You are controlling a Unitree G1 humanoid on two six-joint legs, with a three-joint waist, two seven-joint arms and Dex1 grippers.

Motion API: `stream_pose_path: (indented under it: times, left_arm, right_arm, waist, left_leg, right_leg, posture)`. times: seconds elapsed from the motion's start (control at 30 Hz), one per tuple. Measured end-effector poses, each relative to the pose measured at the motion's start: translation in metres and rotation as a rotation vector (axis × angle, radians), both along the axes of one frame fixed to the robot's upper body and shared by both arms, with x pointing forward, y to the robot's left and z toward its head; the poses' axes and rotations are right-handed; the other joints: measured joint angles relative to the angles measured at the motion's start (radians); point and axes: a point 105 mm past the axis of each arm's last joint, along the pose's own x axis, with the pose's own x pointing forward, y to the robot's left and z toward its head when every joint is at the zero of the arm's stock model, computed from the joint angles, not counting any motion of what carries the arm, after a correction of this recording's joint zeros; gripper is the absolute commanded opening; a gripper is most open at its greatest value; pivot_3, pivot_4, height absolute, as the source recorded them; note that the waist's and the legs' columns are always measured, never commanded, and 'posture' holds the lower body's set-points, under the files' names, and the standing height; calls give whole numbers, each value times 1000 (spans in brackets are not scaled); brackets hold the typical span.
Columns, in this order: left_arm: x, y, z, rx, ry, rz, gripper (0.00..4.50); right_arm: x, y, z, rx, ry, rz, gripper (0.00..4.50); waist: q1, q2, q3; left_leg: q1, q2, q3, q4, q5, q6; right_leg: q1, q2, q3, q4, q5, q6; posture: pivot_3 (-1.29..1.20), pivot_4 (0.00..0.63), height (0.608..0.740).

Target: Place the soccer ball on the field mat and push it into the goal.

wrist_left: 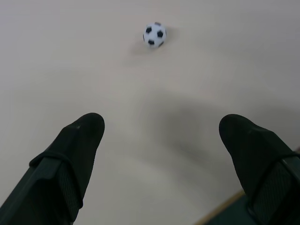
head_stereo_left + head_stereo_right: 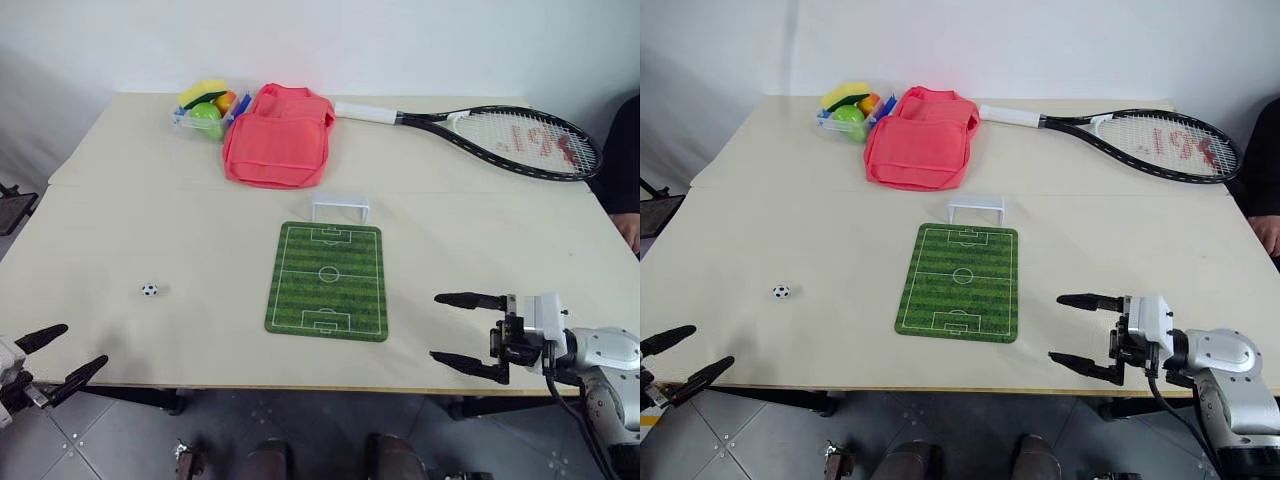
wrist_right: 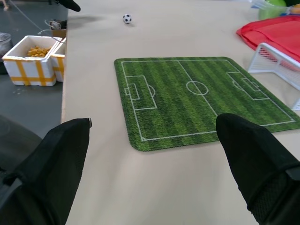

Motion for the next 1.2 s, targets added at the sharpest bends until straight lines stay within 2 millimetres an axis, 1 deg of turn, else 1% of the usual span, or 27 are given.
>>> stream_pose_path:
  times: [0.1, 0.17, 0.3, 0.4, 0.5, 0.6, 0.67, 0.73, 0.77, 0.83, 0.9, 0.97, 1.03, 1.1, 1.2]
  left_arm:
    - [-3, 3, 1, -9, 1, 17, 4445]
    - [-4, 3, 2, -64, -17, 34, 4445]
    - [-8, 3, 4, -208, -58, 58, 4445]
    - [-9, 6, 8, -240, -111, 78, 4445]
    - [-11, 3, 0, -260, -120, 85, 4445]
    - [-6, -5, -10, -297, -118, 72, 4445]
    - [5, -11, -9, -318, -132, 51, 4445]
    - [22, -19, -3, -330, -157, 24, 4445]
    - [34, -26, 1, -334, -169, 6, 4445]
    - [49, -36, 5, -332, -175, -21, 4445]
    - [61, -45, 8, -327, -179, -50, 4445]
    - [69, -50, 10, -327, -179, -64, 4445]
    - [80, -53, 8, -333, -167, -64, 4445]
    - [94, -54, 2, -336, -141, -53, 4445]
    - [102, -50, -9, -349, -101, -14, 4445]
  right_arm:
    - [0, 5, 3, -1, -11, 25, 4500]
    - [0, 10, 6, 25, -11, 41, 4500]
    - [-5, 38, 24, 196, -73, 117, 4500]
    - [-12, 51, 41, 318, -124, 169, 4500]
    - [-16, 56, 46, 344, -139, 191, 4500]
    - [-16, 56, 46, 336, -144, 203, 4500]
    - [-14, 55, 44, 325, -146, 202, 4500]
    - [-12, 52, 41, 309, -151, 191, 4500]
    - [-10, 50, 39, 299, -146, 180, 4500]
    - [-8, 47, 35, 287, -146, 168, 4500]
    - [-6, 43, 30, 269, -135, 154, 4500]
    - [-5, 39, 25, 263, -127, 139, 4500]
    - [-3, 32, 21, 243, -118, 111, 4500]
    - [0, 20, 16, 217, -111, 60, 4500]
    - [0, 12, 13, 209, -113, 17, 4500]
  waist:
    - [0, 0, 0]
    - [0, 0, 0]
    - [0, 0, 0]
    - [0, 0, 0]
    - [0, 0, 0]
    - [4, -1, 0]
    - [9, -1, -1]
    - [14, -1, -1]
    - [18, -1, -1]
    - [18, -1, -1]
    - [18, -1, -1]
    - [13, -1, -1]
    - [11, -1, -1]
    - [13, -2, -1]
    - [13, -2, -1]
  left_leg:
    - [0, 0, 0, 0, 0, 0]
    - [0, 0, 0, 0, -1, 0]
    - [0, 2, 0, 0, -1, -1]
    - [0, 2, 0, 0, -1, 0]
    - [0, 2, 1, 1, -2, 0]
    - [0, 2, 1, 1, -2, 0]
    - [0, 2, 1, 2, -2, 0]
    - [0, 1, 1, 3, -2, 0]
    - [0, 1, 1, 3, -2, 0]
    - [0, 1, 1, 3, -2, 0]
    - [0, 1, 2, 2, -2, 0]
    - [1, 2, 2, 2, -2, 0]
    - [1, 1, 3, 2, -2, 0]
    - [1, 1, 3, 3, -2, 0]
    - [1, 1, 3, 2, -2, 0]
  right_leg:
    - [0, 0, 0, 0, 0, 0]
    - [0, 0, 0, 0, 0, 0]
    - [0, 2, 0, 0, 0, 0]
    - [0, 2, 1, 0, 0, 0]
    - [0, 2, 1, 0, 0, 0]
    - [0, 2, 1, 0, 0, 0]
    - [0, 2, 1, 1, 0, 0]
    - [0, 2, 1, 1, 0, 0]
    - [0, 2, 1, 1, 0, -1]
    - [0, 2, 2, 1, 0, -1]
    - [0, 2, 2, 1, 0, -1]
    - [-1, 2, 2, 1, 0, -1]
    - [0, 2, 2, 1, 0, -1]
    - [0, 2, 2, 1, 0, -1]
    - [0, 2, 2, 1, 0, 0]
  posture:
    - [0, 150, 740]
    - [0, 150, 740]
    - [0, 150, 740]
    - [0, 150, 740]
    - [0, 150, 740]
    - [0, 150, 740]
    - [0, 150, 740]
    - [0, 150, 740]
    - [0, 150, 740]
    - [0, 150, 740]
    - [0, 150, 740]
    - [0, 150, 740]
    - [0, 150, 740]
    - [0, 150, 740]
    - [0, 150, 740]
